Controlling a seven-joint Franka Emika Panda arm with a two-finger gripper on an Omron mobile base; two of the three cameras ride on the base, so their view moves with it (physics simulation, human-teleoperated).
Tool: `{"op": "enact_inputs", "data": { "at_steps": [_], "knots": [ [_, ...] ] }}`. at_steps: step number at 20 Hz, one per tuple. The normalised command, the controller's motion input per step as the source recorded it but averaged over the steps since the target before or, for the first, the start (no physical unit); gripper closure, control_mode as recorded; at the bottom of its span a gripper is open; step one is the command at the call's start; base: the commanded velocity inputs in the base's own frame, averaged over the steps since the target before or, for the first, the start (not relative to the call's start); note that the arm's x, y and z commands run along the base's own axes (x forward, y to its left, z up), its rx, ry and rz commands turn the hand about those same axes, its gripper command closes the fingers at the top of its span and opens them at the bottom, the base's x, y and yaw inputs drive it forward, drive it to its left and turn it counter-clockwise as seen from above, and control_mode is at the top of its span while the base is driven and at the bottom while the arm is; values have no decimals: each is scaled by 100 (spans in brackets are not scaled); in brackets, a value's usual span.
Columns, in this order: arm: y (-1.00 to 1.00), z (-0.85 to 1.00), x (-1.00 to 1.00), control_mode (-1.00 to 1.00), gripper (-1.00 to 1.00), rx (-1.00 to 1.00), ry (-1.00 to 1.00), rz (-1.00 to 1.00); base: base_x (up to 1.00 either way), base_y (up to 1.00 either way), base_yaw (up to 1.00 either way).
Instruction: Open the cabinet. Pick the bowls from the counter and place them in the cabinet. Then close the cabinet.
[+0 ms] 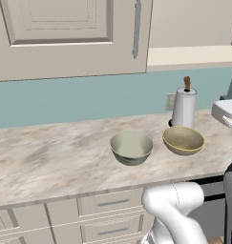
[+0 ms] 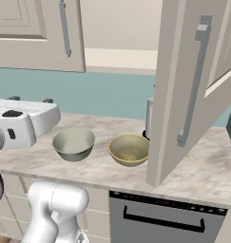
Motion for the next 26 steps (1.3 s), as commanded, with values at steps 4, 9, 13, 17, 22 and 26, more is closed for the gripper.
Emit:
{"op": "enact_inputs", "data": {
  "at_steps": [4, 9, 13, 17, 22, 26],
  "knots": [
    [55, 5, 26, -100, -100, 4, -65, 55, 0, 0, 0],
    [92, -3, 38, -100, -100, 0, -43, 17, 0, 0, 0],
    [77, -4, 58, -100, -100, -4, -21, -11, 0, 0, 0],
    [26, 0, 59, -100, -100, -5, -1, -36, 0, 0, 0],
    [-8, 8, 59, -100, -100, 0, 5, -37, 0, 0, 0],
    [-18, 21, 57, -100, -100, 1, 8, -21, 0, 0, 0]
  ]
}}
